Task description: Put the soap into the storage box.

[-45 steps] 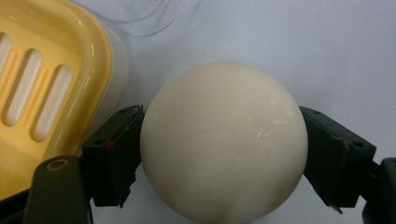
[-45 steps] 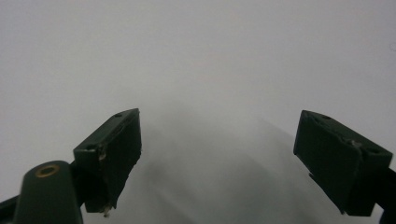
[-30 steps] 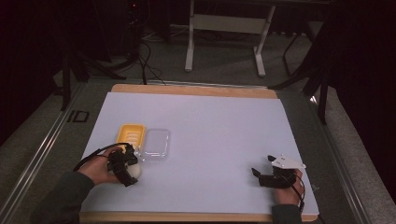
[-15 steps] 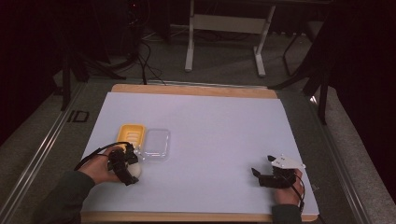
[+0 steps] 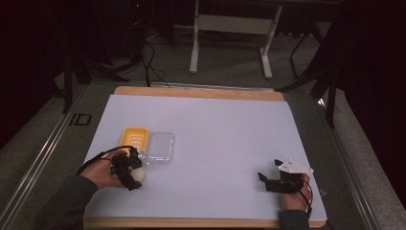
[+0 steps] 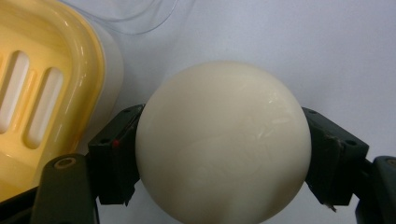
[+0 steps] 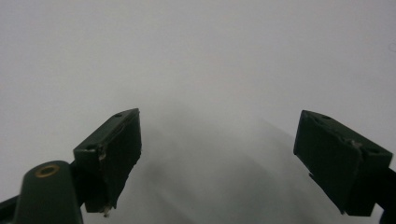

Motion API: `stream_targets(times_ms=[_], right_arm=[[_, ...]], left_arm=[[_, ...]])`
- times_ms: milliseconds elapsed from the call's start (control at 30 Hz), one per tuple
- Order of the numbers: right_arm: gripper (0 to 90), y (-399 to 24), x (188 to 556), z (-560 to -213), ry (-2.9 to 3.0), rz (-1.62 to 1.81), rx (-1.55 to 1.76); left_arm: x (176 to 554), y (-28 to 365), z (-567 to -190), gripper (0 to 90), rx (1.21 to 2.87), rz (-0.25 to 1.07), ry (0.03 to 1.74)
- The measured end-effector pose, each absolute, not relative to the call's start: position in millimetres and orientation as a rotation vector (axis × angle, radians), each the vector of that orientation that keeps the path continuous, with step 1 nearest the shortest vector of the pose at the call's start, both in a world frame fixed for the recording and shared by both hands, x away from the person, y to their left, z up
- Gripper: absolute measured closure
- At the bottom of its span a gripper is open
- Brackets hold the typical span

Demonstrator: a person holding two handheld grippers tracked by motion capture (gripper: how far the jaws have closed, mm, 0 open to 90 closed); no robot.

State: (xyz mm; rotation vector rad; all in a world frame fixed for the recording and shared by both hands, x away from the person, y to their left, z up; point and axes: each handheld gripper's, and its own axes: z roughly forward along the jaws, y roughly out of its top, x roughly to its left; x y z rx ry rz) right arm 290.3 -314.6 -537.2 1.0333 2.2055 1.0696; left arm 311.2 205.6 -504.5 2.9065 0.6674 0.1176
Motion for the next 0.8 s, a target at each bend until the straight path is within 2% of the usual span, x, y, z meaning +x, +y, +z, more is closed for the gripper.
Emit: stream_targets(times_ms=[800], right_arm=[[15.0, -314.6, 290.3, -537.2, 2.204, 1.069, 1.033]], left_arm=[[307.0, 207.6, -486.9, 23.8, 2.916, 0.125, 0.622]])
